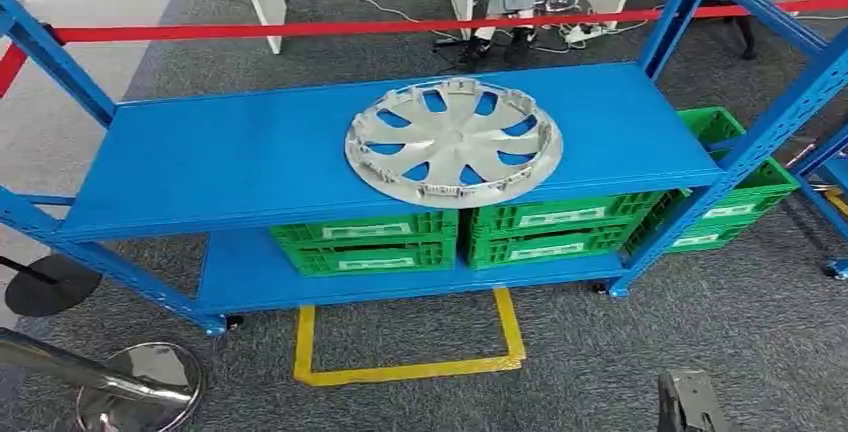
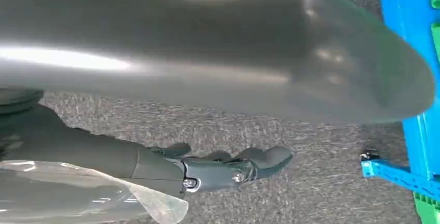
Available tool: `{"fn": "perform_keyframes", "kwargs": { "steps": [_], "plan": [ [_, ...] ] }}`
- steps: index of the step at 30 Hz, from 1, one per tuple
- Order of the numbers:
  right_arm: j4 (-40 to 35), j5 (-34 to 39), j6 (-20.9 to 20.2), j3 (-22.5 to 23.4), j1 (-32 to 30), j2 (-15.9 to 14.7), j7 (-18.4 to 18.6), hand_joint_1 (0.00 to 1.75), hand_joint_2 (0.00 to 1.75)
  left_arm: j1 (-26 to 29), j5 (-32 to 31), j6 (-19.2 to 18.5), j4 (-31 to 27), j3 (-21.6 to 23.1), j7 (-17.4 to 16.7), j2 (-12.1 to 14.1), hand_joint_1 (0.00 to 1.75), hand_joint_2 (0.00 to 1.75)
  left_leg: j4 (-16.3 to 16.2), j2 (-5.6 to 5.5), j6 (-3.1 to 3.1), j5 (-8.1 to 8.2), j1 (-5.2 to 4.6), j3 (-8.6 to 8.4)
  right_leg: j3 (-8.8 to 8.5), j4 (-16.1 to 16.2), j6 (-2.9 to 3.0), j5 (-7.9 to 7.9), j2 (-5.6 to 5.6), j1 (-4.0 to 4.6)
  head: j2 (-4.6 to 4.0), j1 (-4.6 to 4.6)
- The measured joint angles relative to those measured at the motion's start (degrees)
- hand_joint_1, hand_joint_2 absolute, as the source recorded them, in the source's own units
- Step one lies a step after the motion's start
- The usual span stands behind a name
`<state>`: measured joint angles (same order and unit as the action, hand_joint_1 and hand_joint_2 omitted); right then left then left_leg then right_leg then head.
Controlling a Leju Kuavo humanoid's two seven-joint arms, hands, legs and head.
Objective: Take the parts from the cabinet and place them on the table.
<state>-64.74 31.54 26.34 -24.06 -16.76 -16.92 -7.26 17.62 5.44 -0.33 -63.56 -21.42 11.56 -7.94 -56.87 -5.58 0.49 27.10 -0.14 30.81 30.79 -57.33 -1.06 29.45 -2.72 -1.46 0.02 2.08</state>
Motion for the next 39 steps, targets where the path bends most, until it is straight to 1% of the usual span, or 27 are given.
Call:
{"fn": "perform_keyframes", "kwargs": {
  "steps": [2, 3, 9, 11, 12, 13, 14, 15, 16, 19, 20, 21, 22, 23, 24, 25, 26, 27, 28, 29, 30, 31, 33, 35, 36, 37, 39],
  "plan": [
    [0.9, 0.6, -0.5, 0.0, 0.5, 0.3, -0.2, 0.0, 0.0, -0.3, -0.8, -0.6, 0.0, -0.6, 0.2, 0.0, 0.0, 0.0, 0.4, 0.16, 2.28, 0.7, -0.2, -0.2, -0.53, -0.1, 0.23, 0.21, 0.27, 0.19, 0.0, -0.35],
    [1.2, 0.7, -0.9, 0.0, 0.6, 0.5, -0.3, 0.0, 0.0, -0.3, -1.4, -1.0, 0.0, -1.1, 0.3, 0.0, 0.0, 0.0, 0.4, 0.25, 2.77, 0.46, -0.23, -0.21, -0.59, -0.1, 0.28, 0.24, 0.28, 0.31, 0.0, -0.33],
    [3.1, 1.4, -1.4, -0.1, 0.8, 0.7, -0.7, 0.0, 0.0, -0.5, -2.9, -2.3, 0.0, -2.5, 0.5, -0.6, 0.0, 0.0, 0.4, 0.37, 2.87, 0.28, -0.09, -0.32, -0.7, -0.2, 0.69, 0.31, 0.26, 0.7, 0.0, -0.33],
    [3.4, 1.4, -1.4, -0.1, 0.8, 0.7, -0.8, 0.0, 0.0, -0.6, -2.9, -2.4, 0.0, -2.8, 0.5, -0.9, 0.0, 0.0, 0.4, 0.41, 2.59, 0.29, -0.04, -0.32, -0.71, -0.2, 0.8, 0.36, 0.26, 0.76, 0.0, -0.35],
    [3.5, 1.4, -1.4, -0.2, 0.8, 0.7, -0.8, 0.0, 0.0, -0.6, -3.0, -2.4, 0.0, -2.9, 0.5, -0.9, 0.0, 0.0, 0.2, 0.41, 2.28, 0.55, -0.04, -0.3, -0.69, 0.3, 0.56, 0.21, 0.16, 0.25, 0.0, -0.3],
    [3.6, 1.4, -1.4, -0.1, 0.9, 0.9, -0.8, 0.0, 0.0, -0.6, -3.0, -2.4, 0.0, -3.0, 0.5, -1.0, 0.0, 0.0, 0.6, 0.44, 2.6, 0.37, -0.27, -0.38, -0.76, 0.9, 0.16, 0.06, 0.13, 0.25, 0.0, -0.37],
    [3.6, 1.4, -1.3, -0.1, 0.9, 0.9, -0.9, 0.0, 0.0, -0.6, -3.0, -2.5, -0.1, -3.0, 0.6, -1.0, 0.0, 0.0, 2.8, 0.56, 3.47, -0.2, -0.27, -1.51, -1.54, 2.2, -0.28, -0.26, 0.11, 0.61, 0.0, -0.57],
    [3.6, 1.3, -1.2, -0.1, 0.8, 0.9, -0.9, 0.0, 0.0, -0.6, -3.1, -2.6, -0.2, -3.0, 0.6, -1.2, 0.0, 0.0, 5.6, 1.1, 2.9, -1.5, 0.44, -3.56, -1.76, 1.7, 0.04, -0.2, 0.92, 0.66, 0.0, -0.35],
    [3.6, 1.3, -1.2, -0.2, 1.0, 0.9, -0.9, 0.0, 0.0, -0.7, -3.1, -2.6, -0.2, -3.1, 0.7, -1.4, 0.0, 0.0, 6.7, 1.14, 2.74, -1.75, 0.58, -4.36, -1.06, 0.4, -0.37, 1.01, 1.79, 0.71, 0.0, 0.05],
    [3.8, 1.3, -1.0, 0.0, 1.3, 0.9, -0.9, 0.0, 0.0, -0.6, -3.1, -2.6, -0.2, -3.3, 0.7, -1.6, 0.0, 0.0, 6.6, 1.77, 1.8, -1.38, 1.12, -4.46, 5.57, -11.5, -1.62, 6.76, 2.11, -0.15, 0.0, 0.2],
    [3.8, 1.3, -1.0, -0.1, 1.1, 0.9, -0.9, 0.0, 0.0, -0.6, -3.1, -2.6, -0.2, -3.3, 0.7, -1.8, 0.0, 0.0, 6.4, 1.83, 1.41, -1.13, 1.33, -4.49, 7.03, -13.8, -2.17, 6.87, 2.16, -0.46, 0.0, 0.13],
    [3.8, 1.3, -1.0, -0.1, 1.0, 0.9, -0.9, 0.0, 0.0, -0.5, -3.1, -2.6, -0.2, -3.3, 0.7, -1.9, 0.0, 0.0, 6.0, 1.83, 0.83, -0.74, 1.71, -4.52, 6.92, -12.9, -2.78, 5.32, 2.24, -0.83, 0.0, 0.18],
    [3.8, 1.3, -1.0, -0.1, 0.9, 0.9, -0.9, 0.0, 0.0, -0.5, -3.1, -2.6, -0.2, -3.3, 0.7, -1.9, 0.0, 0.0, 5.3, 1.81, 0.08, -0.16, 2.23, -4.49, 5.43, -9.5, -3.53, 2.73, 2.29, -1.25, 0.0, 0.13],
    [3.8, 1.3, -1.0, 0.0, 0.9, 0.9, -0.9, 0.0, 0.0, -0.6, -3.1, -2.6, -0.2, -3.3, 0.7, -2.0, 0.0, 0.0, 4.2, 1.78, -0.74, 0.68, 2.81, -4.47, 3.06, -4.7, -4.26, 0.04, 2.3, -1.77, 0.0, 0.22],
    [3.8, 1.3, -1.0, 0.0, 0.9, 0.9, -0.9, 0.0, 0.0, -0.6, -3.1, -2.6, -0.2, -3.4, 0.7, -2.0, 0.0, 0.0, 2.7, 1.76, -1.6, 1.79, 3.05, -4.26, 1.0, -0.5, -5.32, -1.29, 2.09, -2.46, 0.0, 0.28],
    [3.9, 1.4, -1.0, -0.2, 1.0, 1.4, -0.7, 0.0, 0.0, -0.6, -3.1, -2.6, -0.2, -3.8, 0.7, -1.7, 0.0, 0.0, 1.5, 1.67, -2.49, 2.87, 2.69, -3.61, 1.63, -2.4, -5.58, 0.42, 0.78, -2.0, 0.0, 0.78],
    [3.7, 1.3, -0.8, -0.1, 1.0, 1.3, -0.8, 0.0, 0.0, -0.7, -3.2, -2.7, -0.2, -3.8, 0.7, -1.8, 0.0, 0.0, 0.0, 1.57, -2.72, 3.7, 2.83, -3.28, 1.1, -2.7, -3.26, 0.74, 0.95, -2.03, 0.02, 0.85],
    [3.7, 1.4, -0.7, 0.0, 0.7, 1.2, -0.6, 0.0, 0.0, -0.7, -3.3, -2.7, -0.2, -3.8, 0.7, -1.9, 0.0, 0.0, 0.0, 1.41, -2.87, 3.74, 2.74, -3.34, 1.41, -3.1, -2.46, 1.1, 1.14, -2.05, 0.02, 0.22],
    [3.6, 1.3, -0.7, -0.1, 0.6, 1.3, -0.6, 0.0, 0.0, -0.6, -3.4, -2.8, -0.2, -3.8, 0.7, -1.9, 0.0, 0.0, 0.1, 1.32, -2.95, 3.68, 2.8, -3.33, 1.49, -3.6, -2.15, 1.23, 1.33, -1.97, 0.02, -0.24],
    [3.6, 1.3, -0.7, -0.2, 0.6, 1.3, -0.5, 0.0, 0.0, -0.6, -3.5, -2.8, -0.2, -3.9, 0.7, -1.9, 0.0, 0.0, 0.1, 1.25, -3.19, 3.96, 2.94, -3.31, 1.66, -4.1, -1.89, 1.42, 1.51, -1.99, 0.02, 0.02],
    [3.4, 1.3, -0.7, -0.2, 0.6, 1.3, -0.5, 0.0, 0.0, -0.6, -3.5, -2.8, -0.2, -3.9, 0.7, -1.9, 0.0, 0.0, -0.4, 1.82, -3.4, 4.36, 3.01, -3.34, 1.63, -4.1, -1.45, 1.69, 1.7, -1.85, 0.02, -0.31],
    [3.3, 1.3, -0.7, -0.1, 0.5, 1.3, -0.5, 0.0, 0.0, -0.8, -3.5, -2.8, -0.2, -3.9, 0.7, -1.9, 0.0, 0.0, -2.9, 3.8, -3.13, 5.6, 2.9, -2.11, 1.36, -4.1, -1.18, 1.82, 1.98, -1.74, 0.02, -0.63],
    [3.3, 1.3, -0.6, -0.2, 0.4, 1.3, -0.5, 0.0, 0.0, -1.0, -3.5, -2.8, -0.2, -3.9, 0.7, -1.9, 0.0, 0.0, -12.6, 5.22, -2.79, 9.58, 2.5, 3.22, 1.07, -3.7, -1.04, 1.91, 2.71, -1.3, 0.02, -0.65],
    [3.3, 1.3, -0.3, -0.2, 0.4, 1.3, -0.5, 0.0, 0.0, -0.9, -3.6, -2.8, -0.2, -3.9, 0.7, -2.0, 0.0, 0.0, -19.6, 5.33, -2.1, 11.05, 2.09, 7.73, 0.95, -3.7, -0.61, 2.2, 3.12, -0.66, 0.02, -0.65],
    [3.3, 1.3, -0.3, -0.2, 0.4, 1.3, -0.4, 0.0, 0.0, -0.8, -3.6, -2.8, -0.2, -3.9, 0.7, -2.0, 0.0, 0.0, -19.7, 5.33, -1.48, 9.88, 1.71, 8.29, 0.71, -3.7, -0.4, 2.39, 3.25, -0.3, 0.0, -0.61],
    [3.2, 1.3, -0.2, -0.2, 0.4, 1.3, -0.4, 0.0, 0.0, -0.7, -3.6, -2.8, -0.2, -3.9, 0.7, -2.1, 0.0, 0.0, -17.3, 5.32, -0.54, 7.17, 1.17, 7.73, 0.32, -3.6, -0.13, 2.62, 3.36, 0.11, 0.02, -0.63],
    [2.8, 1.3, -0.1, -0.2, 0.4, 1.3, -0.3, 0.0, 0.0, -0.7, -3.6, -2.8, -0.2, -4.0, 0.7, -2.1, 0.0, 0.0, -8.4, 5.33, 2.07, 0.8, -0.32, 4.65, -0.72, -3.2, 0.24, 3.02, 3.54, 0.78, 0.0, -0.61]
  ]
}}
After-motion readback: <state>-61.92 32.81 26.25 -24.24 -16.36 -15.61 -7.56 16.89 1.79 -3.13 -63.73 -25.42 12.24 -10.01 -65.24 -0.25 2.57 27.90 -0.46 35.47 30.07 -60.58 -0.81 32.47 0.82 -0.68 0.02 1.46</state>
